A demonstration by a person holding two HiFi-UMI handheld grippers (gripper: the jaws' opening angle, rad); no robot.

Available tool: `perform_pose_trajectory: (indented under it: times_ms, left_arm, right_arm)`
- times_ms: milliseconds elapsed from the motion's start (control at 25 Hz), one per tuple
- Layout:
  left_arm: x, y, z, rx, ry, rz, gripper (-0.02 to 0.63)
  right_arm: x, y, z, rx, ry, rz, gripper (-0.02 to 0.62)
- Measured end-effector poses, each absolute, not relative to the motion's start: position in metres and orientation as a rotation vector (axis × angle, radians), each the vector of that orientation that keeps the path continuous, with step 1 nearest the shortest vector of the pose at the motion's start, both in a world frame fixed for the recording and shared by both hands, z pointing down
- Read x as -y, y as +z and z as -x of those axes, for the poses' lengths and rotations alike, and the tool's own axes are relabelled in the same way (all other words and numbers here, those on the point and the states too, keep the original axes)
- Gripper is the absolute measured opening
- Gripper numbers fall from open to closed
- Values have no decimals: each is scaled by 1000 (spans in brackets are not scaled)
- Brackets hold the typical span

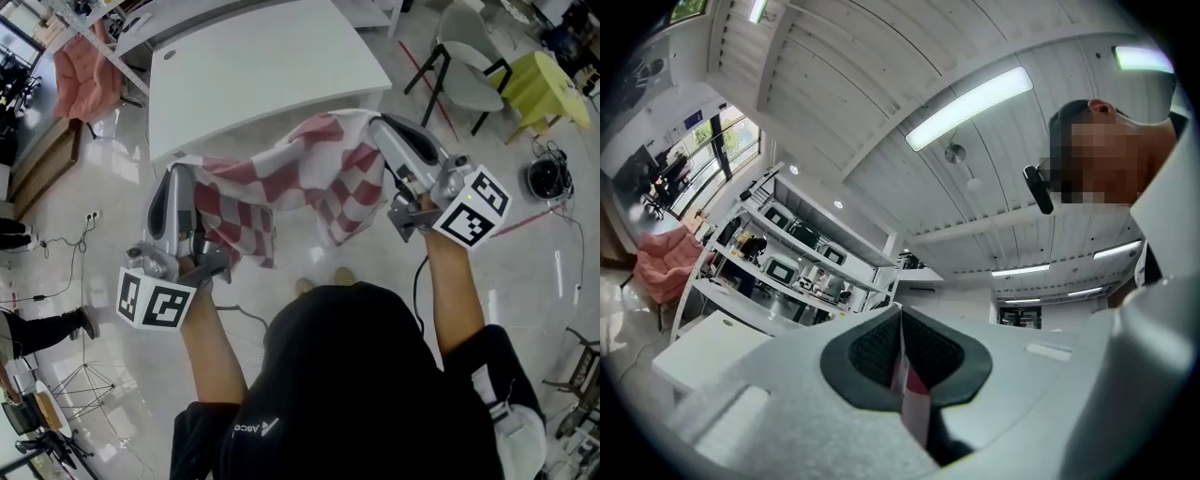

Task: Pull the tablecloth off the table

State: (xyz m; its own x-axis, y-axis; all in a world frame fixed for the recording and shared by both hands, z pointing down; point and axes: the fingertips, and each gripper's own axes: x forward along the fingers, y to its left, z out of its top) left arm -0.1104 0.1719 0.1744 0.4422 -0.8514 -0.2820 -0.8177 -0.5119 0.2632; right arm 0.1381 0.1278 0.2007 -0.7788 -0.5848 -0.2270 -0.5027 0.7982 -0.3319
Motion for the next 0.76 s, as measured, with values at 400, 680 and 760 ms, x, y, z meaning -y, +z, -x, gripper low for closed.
perform_pose_trajectory:
  times_ms: [400, 680, 760]
  left_arm:
    - [-166, 180, 112, 1473, -583, -2588, 9]
    - [-166, 179, 110, 1463, -592, -2585, 9]
    - [-167, 178, 109, 1462, -594, -2584, 9]
  right_arm:
    - [-126, 208, -135, -2672, -378, 859, 6]
    - [-128, 209, -136, -2673, -383, 865, 6]
    - [-129, 209, -136, -2673, -385, 864, 6]
